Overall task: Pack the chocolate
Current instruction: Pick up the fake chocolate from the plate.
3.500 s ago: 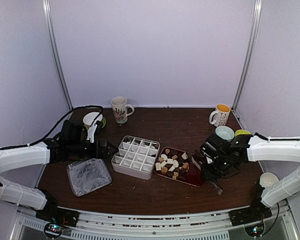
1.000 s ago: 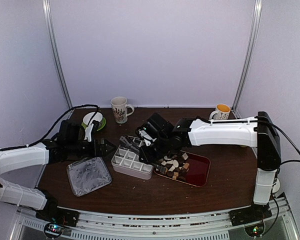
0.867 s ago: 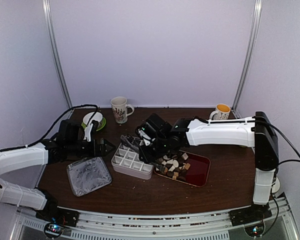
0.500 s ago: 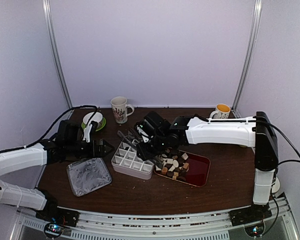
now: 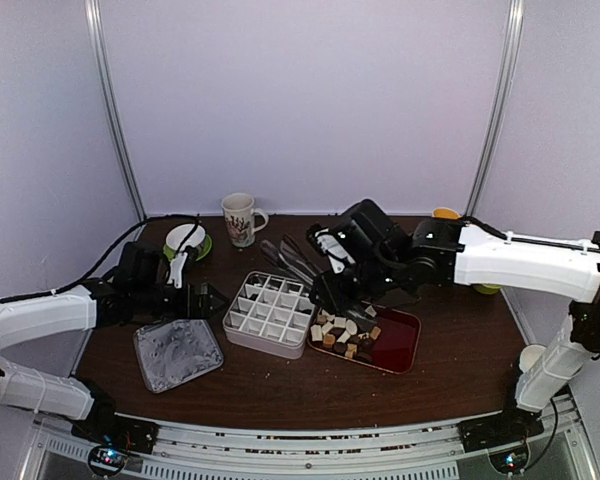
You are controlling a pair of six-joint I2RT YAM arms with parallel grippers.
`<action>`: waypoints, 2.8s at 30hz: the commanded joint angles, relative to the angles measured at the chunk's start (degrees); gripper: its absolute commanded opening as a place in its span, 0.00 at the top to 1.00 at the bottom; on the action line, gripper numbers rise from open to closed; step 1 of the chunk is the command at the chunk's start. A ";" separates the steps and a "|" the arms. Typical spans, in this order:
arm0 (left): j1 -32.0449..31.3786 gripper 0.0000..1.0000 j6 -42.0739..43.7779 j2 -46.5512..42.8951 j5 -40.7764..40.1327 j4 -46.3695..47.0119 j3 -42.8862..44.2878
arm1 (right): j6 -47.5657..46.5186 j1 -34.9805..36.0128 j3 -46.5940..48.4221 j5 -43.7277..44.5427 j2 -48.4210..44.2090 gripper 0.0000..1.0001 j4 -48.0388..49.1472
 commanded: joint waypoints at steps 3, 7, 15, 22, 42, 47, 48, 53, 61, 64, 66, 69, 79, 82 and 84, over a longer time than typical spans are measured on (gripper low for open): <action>0.45 0.04 1.28 3.06 2.21 2.22 1.17 | 1.16 0.18 -10.51 3.02 -9.31 0.58 -6.08; 0.41 0.04 0.31 5.87 4.34 4.89 0.94 | 3.71 0.13 -16.95 2.82 -14.84 0.59 -9.02; 0.24 0.04 -1.12 11.59 7.56 9.38 1.51 | 9.62 -0.56 -26.07 1.13 -21.76 0.59 -16.07; -0.80 0.04 -2.59 15.82 8.80 12.72 2.01 | 11.75 -1.58 -31.03 -2.11 -24.87 0.59 -17.60; -4.04 0.05 -4.66 18.84 9.65 15.46 3.51 | 13.14 -5.95 -32.48 -1.25 -25.42 0.56 -15.88; -4.08 0.05 -3.33 15.66 6.53 12.51 3.60 | 13.26 -6.30 -32.64 -0.65 -23.24 0.56 -14.74; -4.11 0.05 -3.05 15.02 5.83 11.89 3.60 | 13.28 -6.44 -32.67 -0.76 -22.83 0.56 -14.29; -4.03 0.05 -2.03 12.18 2.85 9.55 3.53 | 13.38 -6.59 -33.21 -0.73 -20.97 0.57 -13.72; -4.04 0.03 -1.21 9.25 0.45 7.51 3.43 | 14.06 -6.85 -34.72 -2.03 -21.00 0.56 -13.35; -4.04 0.03 -1.01 8.43 -0.01 7.18 3.43 | 14.26 -6.95 -35.12 -2.58 -20.91 0.56 -13.19; -4.11 0.03 -0.79 7.60 -0.49 7.04 3.29 | 14.37 -7.06 -35.09 -2.31 -20.97 0.57 -13.84; -4.03 0.03 -0.35 6.33 -1.35 6.26 3.17 | 14.25 -7.43 -35.17 -1.58 -21.70 0.58 -14.34; -4.03 0.03 0.33 6.22 -1.69 4.78 3.72 | 10.00 -7.81 -32.36 -1.61 -17.20 0.60 -12.73; -4.05 0.03 0.33 6.00 -1.63 4.75 3.56 | 9.45 -7.86 -31.62 -1.43 -16.35 0.65 -12.81; -4.04 0.03 0.36 5.66 -1.91 4.68 3.43 | 9.39 -7.82 -31.03 -0.81 -16.67 0.69 -13.17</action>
